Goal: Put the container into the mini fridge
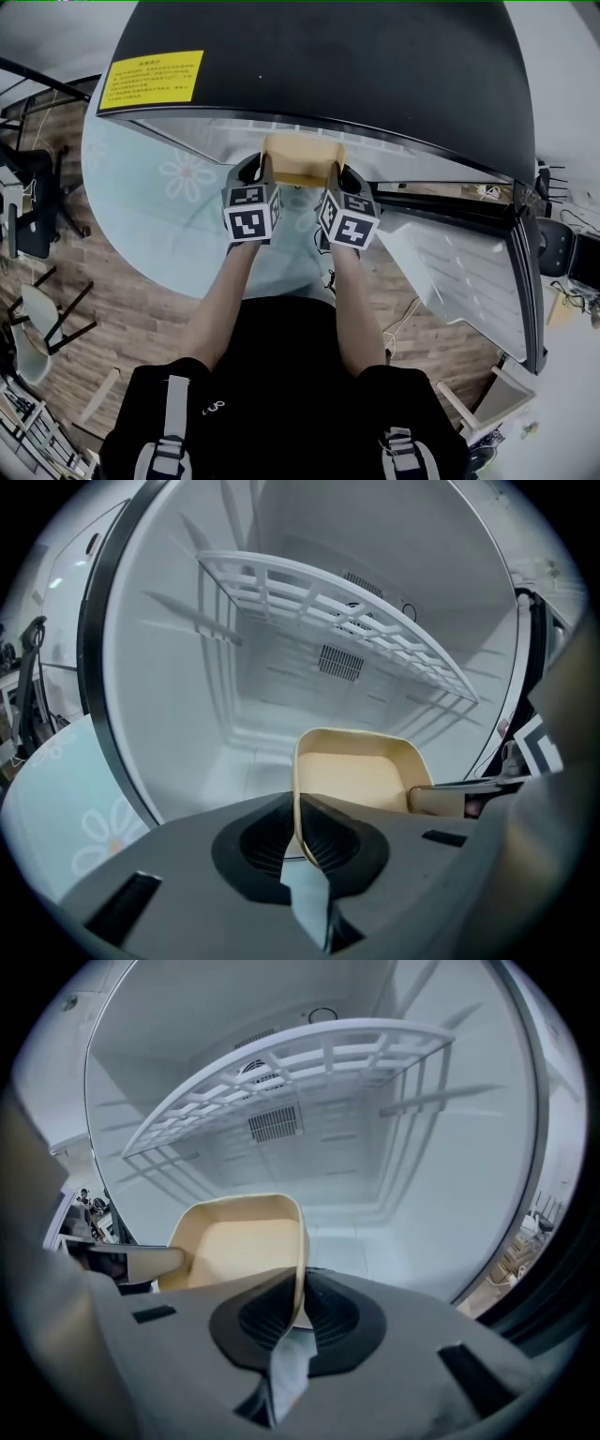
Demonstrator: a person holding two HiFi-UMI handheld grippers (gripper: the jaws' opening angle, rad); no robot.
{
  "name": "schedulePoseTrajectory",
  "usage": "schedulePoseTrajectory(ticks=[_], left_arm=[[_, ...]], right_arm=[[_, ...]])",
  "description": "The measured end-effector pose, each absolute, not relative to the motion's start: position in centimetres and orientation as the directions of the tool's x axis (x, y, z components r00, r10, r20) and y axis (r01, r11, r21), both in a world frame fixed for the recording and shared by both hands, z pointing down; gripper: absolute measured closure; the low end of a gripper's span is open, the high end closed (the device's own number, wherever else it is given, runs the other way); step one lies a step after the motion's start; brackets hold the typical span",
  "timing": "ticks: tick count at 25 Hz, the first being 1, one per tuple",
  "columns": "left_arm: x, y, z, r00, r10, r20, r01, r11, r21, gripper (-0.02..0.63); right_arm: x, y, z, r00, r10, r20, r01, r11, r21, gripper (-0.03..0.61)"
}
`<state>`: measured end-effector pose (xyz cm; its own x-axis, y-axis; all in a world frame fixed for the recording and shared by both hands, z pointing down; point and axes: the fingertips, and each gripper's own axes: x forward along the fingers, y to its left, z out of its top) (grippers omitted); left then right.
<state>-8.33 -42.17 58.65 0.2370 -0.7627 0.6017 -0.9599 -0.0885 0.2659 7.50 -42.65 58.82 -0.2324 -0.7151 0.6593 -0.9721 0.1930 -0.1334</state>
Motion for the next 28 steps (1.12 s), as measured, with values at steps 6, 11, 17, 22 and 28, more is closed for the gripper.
schedulePoseTrajectory(ticks=[6, 11, 17, 22, 28], left_arm=[[-8.3, -43.1, 59.4, 0.231, -0.763, 0.604, -0.964, -0.096, 0.248, 0.595], [-8.2, -43.6, 60.0, 0.229, -0.762, 0.606, -0.963, -0.088, 0.254, 0.595], [-8.1, -44.2, 60.7, 0.237, -0.759, 0.606, -0.965, -0.111, 0.238, 0.592], [-8.3, -44.7, 60.9, 0.231, -0.766, 0.599, -0.966, -0.107, 0.235, 0.588], [-9.0, -45.2, 60.6, 0.233, -0.785, 0.575, -0.964, -0.106, 0.246, 0.526]], right_arm=[[7.5, -43.3, 60.2, -0.221, -0.704, 0.675, -0.975, 0.179, -0.133, 0.555], [7.7, -43.9, 60.7, -0.222, -0.702, 0.676, -0.975, 0.168, -0.145, 0.557], [7.9, -44.6, 61.3, -0.209, -0.708, 0.675, -0.978, 0.165, -0.130, 0.555], [7.7, -45.3, 61.1, -0.211, -0.720, 0.661, -0.977, 0.169, -0.127, 0.549], [7.6, -45.9, 60.6, -0.213, -0.738, 0.640, -0.977, 0.174, -0.125, 0.514]])
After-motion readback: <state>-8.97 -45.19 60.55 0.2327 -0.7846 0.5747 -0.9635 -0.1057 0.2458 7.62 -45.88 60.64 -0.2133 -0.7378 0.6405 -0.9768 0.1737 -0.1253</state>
